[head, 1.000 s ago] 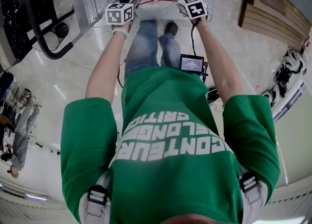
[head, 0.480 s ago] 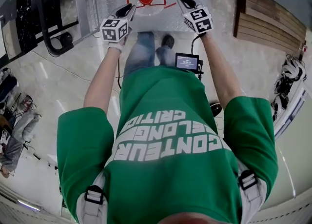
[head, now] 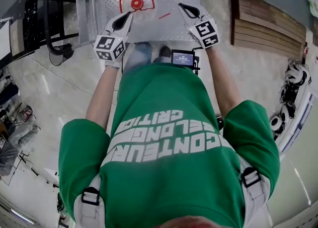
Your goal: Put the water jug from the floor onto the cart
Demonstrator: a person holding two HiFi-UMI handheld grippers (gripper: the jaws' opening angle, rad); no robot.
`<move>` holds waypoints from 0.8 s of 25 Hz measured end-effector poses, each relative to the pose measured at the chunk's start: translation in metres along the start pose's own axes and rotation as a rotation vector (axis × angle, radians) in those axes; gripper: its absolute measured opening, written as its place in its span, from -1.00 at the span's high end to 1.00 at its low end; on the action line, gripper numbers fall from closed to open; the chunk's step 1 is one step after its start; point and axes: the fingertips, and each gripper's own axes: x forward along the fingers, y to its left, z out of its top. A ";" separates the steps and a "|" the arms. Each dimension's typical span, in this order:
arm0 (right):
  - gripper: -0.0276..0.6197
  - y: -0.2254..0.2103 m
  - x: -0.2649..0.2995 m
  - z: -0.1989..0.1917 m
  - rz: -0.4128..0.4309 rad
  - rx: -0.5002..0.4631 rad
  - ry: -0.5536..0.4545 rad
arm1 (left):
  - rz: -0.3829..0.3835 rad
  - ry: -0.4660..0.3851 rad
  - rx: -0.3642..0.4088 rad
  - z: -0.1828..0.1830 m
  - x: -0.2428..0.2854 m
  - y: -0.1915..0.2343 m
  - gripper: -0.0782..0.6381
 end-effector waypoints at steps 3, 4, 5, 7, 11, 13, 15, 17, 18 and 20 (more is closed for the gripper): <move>0.93 -0.001 -0.026 0.004 -0.011 -0.027 -0.026 | -0.004 -0.045 0.028 0.016 -0.009 -0.026 0.74; 0.93 -0.004 -0.033 0.004 -0.018 -0.031 -0.033 | -0.007 -0.056 0.037 0.020 -0.011 -0.033 0.74; 0.93 -0.007 -0.040 0.004 -0.025 -0.032 -0.039 | -0.010 -0.064 0.046 0.024 -0.013 -0.040 0.74; 0.93 -0.014 -0.053 0.002 -0.040 -0.033 -0.050 | -0.018 -0.076 0.059 0.029 -0.017 -0.053 0.74; 0.93 -0.025 -0.082 -0.004 -0.067 -0.043 -0.066 | -0.018 -0.088 0.075 0.032 -0.029 -0.075 0.74; 0.93 -0.028 -0.097 -0.009 -0.080 -0.049 -0.065 | -0.014 -0.093 0.078 0.032 -0.035 -0.084 0.74; 0.93 -0.029 -0.110 -0.013 -0.088 -0.051 -0.063 | -0.011 -0.098 0.073 0.031 -0.039 -0.091 0.74; 0.93 -0.028 -0.121 -0.015 -0.092 -0.052 -0.062 | -0.009 -0.102 0.065 0.032 -0.041 -0.097 0.74; 0.93 -0.027 -0.125 -0.014 -0.093 -0.051 -0.062 | -0.010 -0.104 0.062 0.033 -0.042 -0.099 0.74; 0.93 -0.022 -0.133 -0.011 -0.089 -0.048 -0.069 | -0.015 -0.109 0.064 0.037 -0.042 -0.105 0.74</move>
